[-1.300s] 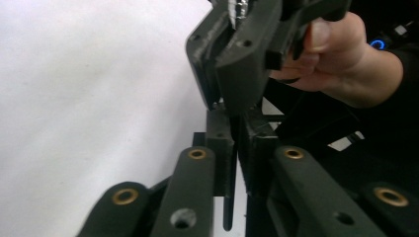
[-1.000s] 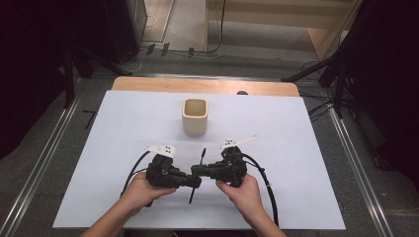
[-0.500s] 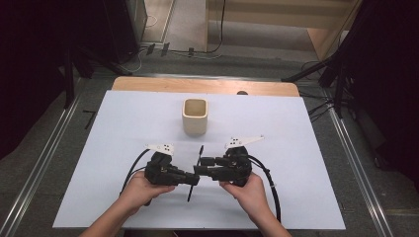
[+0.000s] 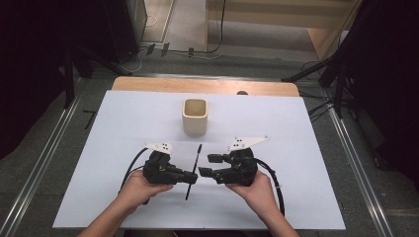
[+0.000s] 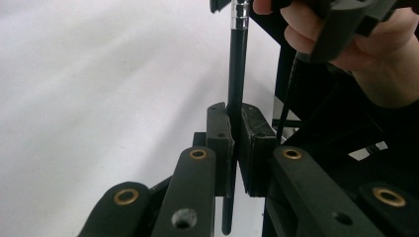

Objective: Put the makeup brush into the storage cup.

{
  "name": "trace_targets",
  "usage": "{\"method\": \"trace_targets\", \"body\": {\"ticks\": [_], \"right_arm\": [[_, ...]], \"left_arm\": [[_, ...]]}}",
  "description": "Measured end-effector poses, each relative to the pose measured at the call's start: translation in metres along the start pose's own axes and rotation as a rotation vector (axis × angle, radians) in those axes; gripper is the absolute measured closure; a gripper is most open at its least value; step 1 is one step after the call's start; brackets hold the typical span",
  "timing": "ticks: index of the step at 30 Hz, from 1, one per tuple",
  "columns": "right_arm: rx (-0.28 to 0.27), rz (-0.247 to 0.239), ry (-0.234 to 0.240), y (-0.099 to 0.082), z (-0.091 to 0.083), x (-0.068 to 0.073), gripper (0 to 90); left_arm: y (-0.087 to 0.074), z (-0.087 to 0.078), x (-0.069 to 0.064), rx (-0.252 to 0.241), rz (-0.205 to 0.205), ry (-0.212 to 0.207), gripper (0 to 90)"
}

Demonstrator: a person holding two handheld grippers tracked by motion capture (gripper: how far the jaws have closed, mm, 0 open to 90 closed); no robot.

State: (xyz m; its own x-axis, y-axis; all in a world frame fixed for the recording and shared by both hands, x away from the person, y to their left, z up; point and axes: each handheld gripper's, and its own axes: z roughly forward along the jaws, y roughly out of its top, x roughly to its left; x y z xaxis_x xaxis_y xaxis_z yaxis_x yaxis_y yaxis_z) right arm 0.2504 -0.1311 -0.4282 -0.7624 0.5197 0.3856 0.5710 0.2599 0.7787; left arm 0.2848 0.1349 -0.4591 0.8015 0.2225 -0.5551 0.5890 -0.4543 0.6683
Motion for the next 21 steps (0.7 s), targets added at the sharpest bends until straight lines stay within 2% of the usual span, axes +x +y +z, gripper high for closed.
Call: {"method": "trace_targets", "body": {"ticks": [5, 9, 14, 16, 21], "right_arm": [[0.027, -0.024, -0.032, -0.001, -0.005, -0.002, 35.7], [0.064, -0.077, -0.05, -0.004, -0.004, -0.004, 32.0], [0.075, -0.074, -0.061, -0.005, -0.005, -0.008, 29.6], [0.084, -0.071, -0.086, -0.006, -0.005, -0.009, 27.5], [0.084, -0.077, -0.093, -0.008, -0.009, -0.014, 26.2]], "left_arm": [[0.0, 0.0, 0.0, 0.003, 0.0, -0.003, 84.8], [0.0, 0.0, 0.0, 0.004, 0.003, -0.003, 84.8], [0.0, -0.001, 0.0, 0.0, 0.005, -0.001, 84.8], [0.0, -0.001, 0.0, 0.0, 0.005, -0.001, 84.8], [0.0, -0.001, 0.0, -0.005, 0.01, 0.006, 84.8]]}}
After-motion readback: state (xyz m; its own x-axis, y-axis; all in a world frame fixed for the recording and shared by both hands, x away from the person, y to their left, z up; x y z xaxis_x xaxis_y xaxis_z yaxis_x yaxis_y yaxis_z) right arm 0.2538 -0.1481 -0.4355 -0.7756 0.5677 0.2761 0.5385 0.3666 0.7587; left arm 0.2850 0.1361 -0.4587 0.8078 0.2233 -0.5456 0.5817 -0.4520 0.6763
